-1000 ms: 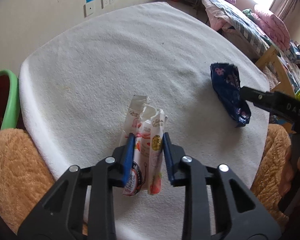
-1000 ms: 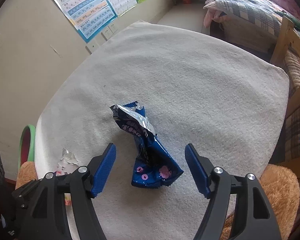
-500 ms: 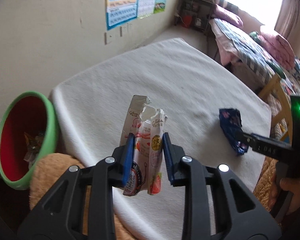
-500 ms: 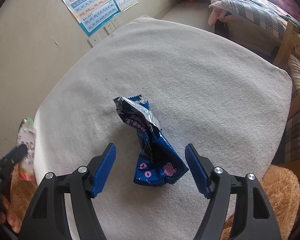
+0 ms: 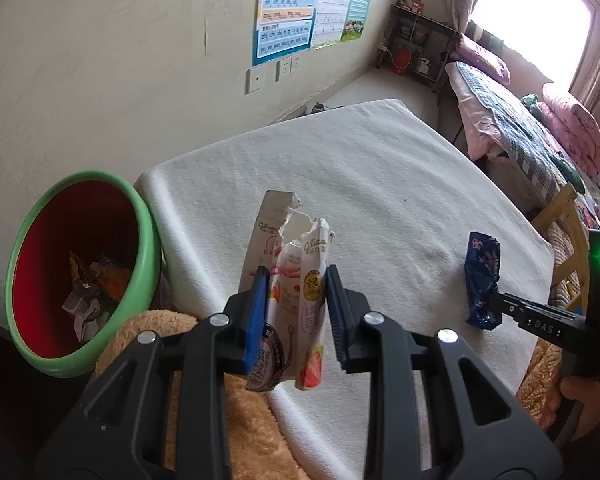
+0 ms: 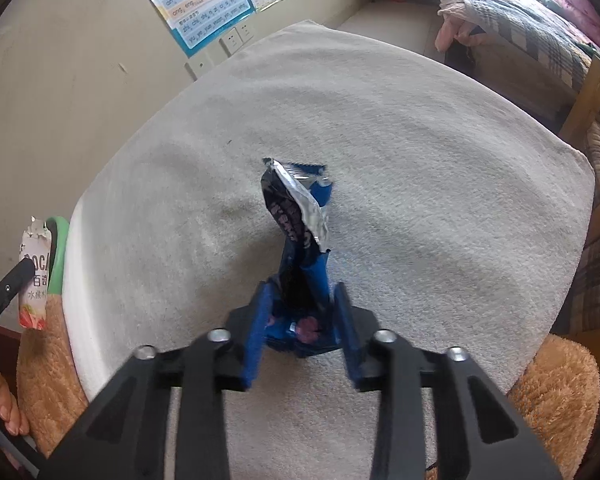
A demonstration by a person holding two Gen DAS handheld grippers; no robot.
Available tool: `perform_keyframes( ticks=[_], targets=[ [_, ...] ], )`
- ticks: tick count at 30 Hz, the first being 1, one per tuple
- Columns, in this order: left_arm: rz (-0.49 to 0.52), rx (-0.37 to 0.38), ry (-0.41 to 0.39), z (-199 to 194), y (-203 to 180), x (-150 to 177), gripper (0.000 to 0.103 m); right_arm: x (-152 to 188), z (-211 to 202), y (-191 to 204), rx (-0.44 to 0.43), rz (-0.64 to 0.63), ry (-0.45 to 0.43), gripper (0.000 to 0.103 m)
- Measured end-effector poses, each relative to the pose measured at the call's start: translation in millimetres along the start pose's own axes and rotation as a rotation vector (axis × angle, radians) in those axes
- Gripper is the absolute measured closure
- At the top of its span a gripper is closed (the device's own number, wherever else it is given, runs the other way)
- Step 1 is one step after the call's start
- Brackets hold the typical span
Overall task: Collect trash
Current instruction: 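Lift the milk carton with the left tool while the right tool regrasps the blue wrapper, then carry the milk carton and blue wrapper over the bucket with both tools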
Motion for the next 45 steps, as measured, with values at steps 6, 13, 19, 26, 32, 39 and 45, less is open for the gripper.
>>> perform_keyframes(
  ticks=[6, 13, 19, 26, 32, 39, 45],
  targets=[
    [-0.041, 0.01, -0.011, -3, 13, -2, 0.076, -3, -4, 13, 0.004, -0.027, -0.01, 0.086],
    [-0.059, 0.008, -0.062, -19, 26, -15, 0.076, -17, -16, 38, -0.011, -0.071, -0.046, 0.087],
    [-0.089, -0.029, -0.095, -26, 55, -24, 0.076, -27, -26, 65, -0.042, -0.112, -0.075, 0.088],
    [-0.152, -0.075, -0.12, -36, 91, -29, 0.076, -35, -35, 95, -0.067, -0.164, -0.097, 0.088],
    [-0.178, -0.111, -0.145, -47, 115, -30, 0.076, -35, -36, 113, -0.096, -0.194, -0.093, 0.088],
    [-0.209, -0.137, -0.152, -54, 138, -27, 0.076, -48, -40, 72, 0.002, -0.145, -0.14, 0.051],
    [-0.232, -0.148, -0.135, -49, 150, -21, 0.075, -36, -17, 4, 0.103, -0.029, -0.032, 0.042]
  ],
)
Point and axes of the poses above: each gripper's, at about its wrist camera, not at the fingertips, and z roughly the way its jaws point, y to its left, x to its underside, the point moved 9 cm from there along z, roughly the way its jaws point, and after that the axes turned 7 degrees about -z, right-handed, at the moved point
